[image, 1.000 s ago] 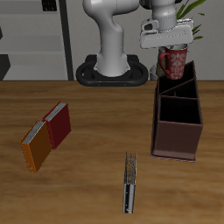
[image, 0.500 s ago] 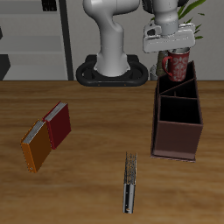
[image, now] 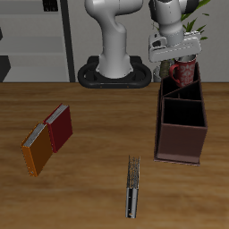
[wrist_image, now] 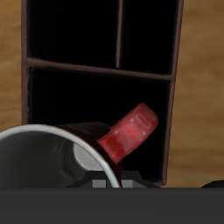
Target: Place the red mug into the left desk caddy's left compartment
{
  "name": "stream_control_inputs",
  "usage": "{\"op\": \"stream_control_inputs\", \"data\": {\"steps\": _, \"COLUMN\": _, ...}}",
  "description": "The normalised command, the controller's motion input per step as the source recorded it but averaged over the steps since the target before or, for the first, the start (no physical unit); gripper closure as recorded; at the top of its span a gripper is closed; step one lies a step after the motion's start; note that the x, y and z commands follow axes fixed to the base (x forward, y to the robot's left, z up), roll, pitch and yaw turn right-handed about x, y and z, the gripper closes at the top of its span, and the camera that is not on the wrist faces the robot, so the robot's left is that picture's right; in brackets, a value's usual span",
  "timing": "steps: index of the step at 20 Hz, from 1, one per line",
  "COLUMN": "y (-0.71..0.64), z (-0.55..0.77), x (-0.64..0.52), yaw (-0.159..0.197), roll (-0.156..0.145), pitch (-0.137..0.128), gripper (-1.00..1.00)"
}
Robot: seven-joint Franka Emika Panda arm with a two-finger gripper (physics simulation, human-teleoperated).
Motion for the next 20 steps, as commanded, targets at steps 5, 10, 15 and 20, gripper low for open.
{"op": "stream_control_inputs", "data": {"steps": 5, "y": 0.04, "z": -0.16, "x": 0.04, "yaw": 0.035, "roll": 0.009, "pitch": 0.015, "gripper": 1.0}}
{"op": "stream_control_inputs", "data": {"steps": 10, "y": -0.07, "z": -0.16, "x": 0.12, "yaw": 0.031, "roll": -0.012, "pitch": 0.023, "gripper": 1.0}}
{"op": "stream_control_inputs", "data": {"steps": 15, "y": -0.16, "z": -0.22, "x": 0.21, "yaw": 0.01, "roll": -0.043, "pitch": 0.051, "gripper": 1.0}}
{"op": "stream_control_inputs", "data": {"steps": 20, "y": -0.02, "z": -0.18, "x": 0.0, "yaw": -0.01, "roll": 0.026, "pitch": 0.062, "gripper": -1.0}}
